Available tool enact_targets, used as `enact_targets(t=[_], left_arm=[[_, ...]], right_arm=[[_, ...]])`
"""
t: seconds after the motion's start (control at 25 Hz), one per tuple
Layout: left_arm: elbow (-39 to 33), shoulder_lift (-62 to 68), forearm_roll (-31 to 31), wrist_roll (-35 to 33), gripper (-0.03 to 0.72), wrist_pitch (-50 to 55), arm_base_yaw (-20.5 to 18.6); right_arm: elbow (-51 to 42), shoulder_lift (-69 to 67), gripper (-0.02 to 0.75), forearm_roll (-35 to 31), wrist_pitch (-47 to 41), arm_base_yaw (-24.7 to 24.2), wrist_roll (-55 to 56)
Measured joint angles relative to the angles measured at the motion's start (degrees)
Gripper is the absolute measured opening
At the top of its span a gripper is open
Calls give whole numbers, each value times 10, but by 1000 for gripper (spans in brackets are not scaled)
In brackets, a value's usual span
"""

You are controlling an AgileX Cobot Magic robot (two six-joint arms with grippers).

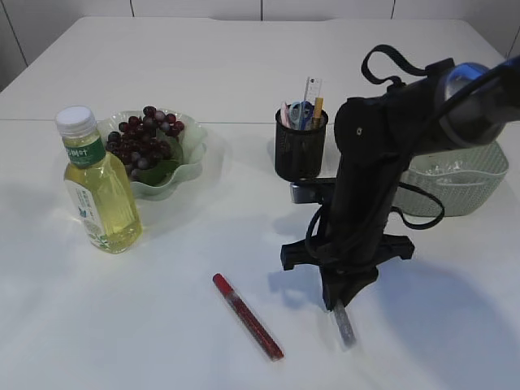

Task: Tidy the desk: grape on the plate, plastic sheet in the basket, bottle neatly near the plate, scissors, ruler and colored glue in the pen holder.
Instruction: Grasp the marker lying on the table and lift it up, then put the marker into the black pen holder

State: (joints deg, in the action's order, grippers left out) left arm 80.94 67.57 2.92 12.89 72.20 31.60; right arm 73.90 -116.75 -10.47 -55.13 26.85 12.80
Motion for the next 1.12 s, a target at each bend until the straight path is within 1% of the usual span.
enact_targets(t=[0.12, 0.24, 0.32, 0.44, 0.6, 0.72, 0.84, 0.96, 1.12], left_arm=[[0, 0, 0, 0, 290, 0, 0], [0, 0, 0, 0, 290, 0, 0], [0, 0, 0, 0, 290, 0, 0], [0, 0, 0, 0, 290, 0, 0], [0, 0, 0, 0, 290, 0, 0], [0, 0, 0, 0, 290, 0, 0], [0, 0, 0, 0, 290, 0, 0], [0, 0, 0, 0, 290, 0, 0], [0, 0, 1, 0, 290, 0, 0]], right_arm=[[21, 0, 120, 0, -33, 0, -62], [24, 8, 120, 1, -51, 0, -113], [19, 29, 120, 1, -42, 0, -128], [-8, 82, 120, 1, 5, 0, -158], [-82, 164, 120, 1, 107, 0, -194], [-160, 228, 120, 1, 227, 0, -200], [-212, 280, 120, 11, 354, 0, -203], [-222, 295, 120, 41, 458, 0, -203], [-224, 293, 120, 55, 585, -2, -204]])
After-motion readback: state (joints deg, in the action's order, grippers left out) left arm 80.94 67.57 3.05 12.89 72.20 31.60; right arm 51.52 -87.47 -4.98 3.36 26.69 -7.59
